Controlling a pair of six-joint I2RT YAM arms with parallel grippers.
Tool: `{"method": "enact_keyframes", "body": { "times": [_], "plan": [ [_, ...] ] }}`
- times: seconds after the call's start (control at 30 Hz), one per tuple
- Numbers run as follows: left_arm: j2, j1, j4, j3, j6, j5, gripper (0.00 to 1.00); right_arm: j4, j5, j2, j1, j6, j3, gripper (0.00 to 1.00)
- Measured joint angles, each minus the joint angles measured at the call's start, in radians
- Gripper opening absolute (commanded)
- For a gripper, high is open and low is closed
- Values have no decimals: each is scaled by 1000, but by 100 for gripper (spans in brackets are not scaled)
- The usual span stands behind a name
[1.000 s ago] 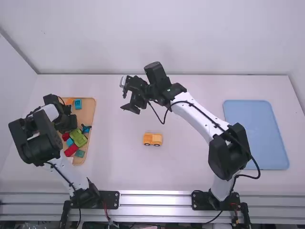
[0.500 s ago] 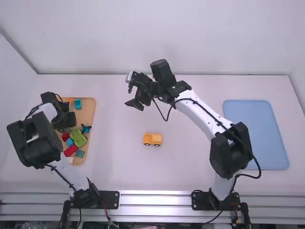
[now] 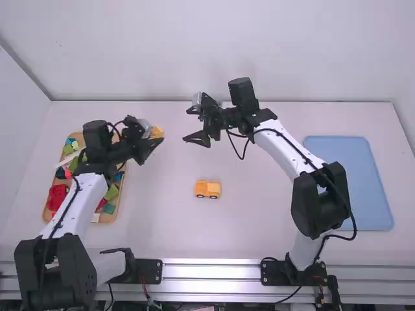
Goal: Assemble lego blocks to make yellow taxi
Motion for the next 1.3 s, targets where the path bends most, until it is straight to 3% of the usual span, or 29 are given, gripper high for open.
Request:
{"method": "enact_keyframes", "body": {
  "times": [0.27,0.57,1.03,1.07,1.23,1.3],
  "plan": [
    [93,-143,279,-7,-67,227,7,12,-240,0,-61,-19,-32,83],
    [253,-163,652,-7,-296,348,7,14,-364,0,-85,-55,-57,70],
    [273,-163,684,-7,-397,395,8,119,-293,0,-45,5,-64,59],
    [273,-163,684,-7,-397,397,8,119,-275,0,-35,13,-64,53],
    [273,-164,688,-8,-401,397,8,120,-261,0,-28,27,-65,51],
    [273,-164,694,-7,-400,397,9,120,-261,0,-34,30,-65,45]
  ]
}}
